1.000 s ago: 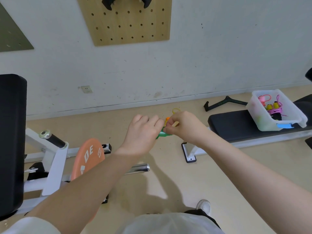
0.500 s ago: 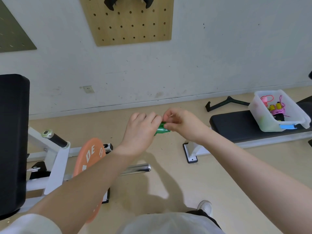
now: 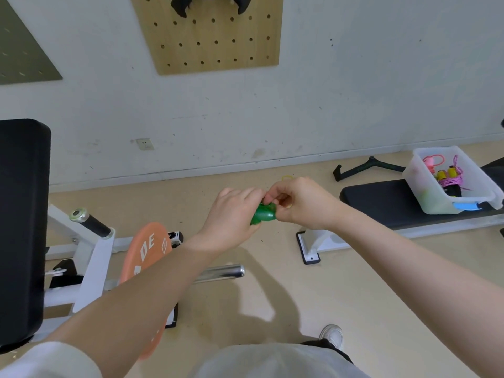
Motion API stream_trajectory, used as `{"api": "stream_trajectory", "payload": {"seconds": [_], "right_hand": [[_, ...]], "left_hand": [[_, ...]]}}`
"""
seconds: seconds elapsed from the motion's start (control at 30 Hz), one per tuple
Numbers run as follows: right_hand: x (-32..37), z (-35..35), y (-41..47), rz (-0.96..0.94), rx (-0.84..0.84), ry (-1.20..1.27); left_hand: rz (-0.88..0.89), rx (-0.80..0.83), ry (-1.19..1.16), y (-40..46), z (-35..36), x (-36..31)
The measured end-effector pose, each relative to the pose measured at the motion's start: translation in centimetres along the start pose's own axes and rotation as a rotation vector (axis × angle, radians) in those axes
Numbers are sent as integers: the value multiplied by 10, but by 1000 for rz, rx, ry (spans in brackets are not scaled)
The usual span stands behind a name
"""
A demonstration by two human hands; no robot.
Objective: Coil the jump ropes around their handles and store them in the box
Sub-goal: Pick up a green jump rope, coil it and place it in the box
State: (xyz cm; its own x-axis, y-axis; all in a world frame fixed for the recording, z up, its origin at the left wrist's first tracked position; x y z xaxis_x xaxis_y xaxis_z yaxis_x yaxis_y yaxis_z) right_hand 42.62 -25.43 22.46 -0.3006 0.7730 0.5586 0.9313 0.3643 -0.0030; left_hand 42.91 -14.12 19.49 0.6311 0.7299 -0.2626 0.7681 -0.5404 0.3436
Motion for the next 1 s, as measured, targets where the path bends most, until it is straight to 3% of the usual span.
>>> {"api": "stream_trajectory", "payload": {"seconds": [0.23, 0.3, 0.43, 0.5, 0.77, 1.0], "right_hand": [[13, 6, 2, -221, -86, -295], [8, 2, 2, -149, -104, -135], [-2, 0, 1, 99, -94, 470], [-3, 2, 2, 174, -109, 591], [-10, 23, -4, 368, 7, 620], [-9, 33, -3, 314, -11, 518]], "left_hand": [[-53, 9, -44, -4, -4, 8], [-47, -1, -69, -5, -6, 7], [-53, -40, -98, 2, -16, 6], [-24, -64, -73, 4, -20, 4], [133, 11, 154, -2, -7, -1], [90, 80, 180, -5, 1, 3]]}}
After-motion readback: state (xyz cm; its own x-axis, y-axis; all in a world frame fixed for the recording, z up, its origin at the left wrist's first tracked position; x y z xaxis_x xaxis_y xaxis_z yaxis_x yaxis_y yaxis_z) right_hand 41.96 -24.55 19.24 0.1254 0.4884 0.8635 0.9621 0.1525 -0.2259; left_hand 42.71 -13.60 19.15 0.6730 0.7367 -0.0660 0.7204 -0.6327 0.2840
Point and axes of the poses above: each hand's wrist, its own y-axis towards the middle knuckle, its own z-axis out of the palm, x = y × z, the point moved 6 cm from there along y, towards the middle knuckle, and after that the axes turned 5 degrees about -y, right-handed, at the moved point
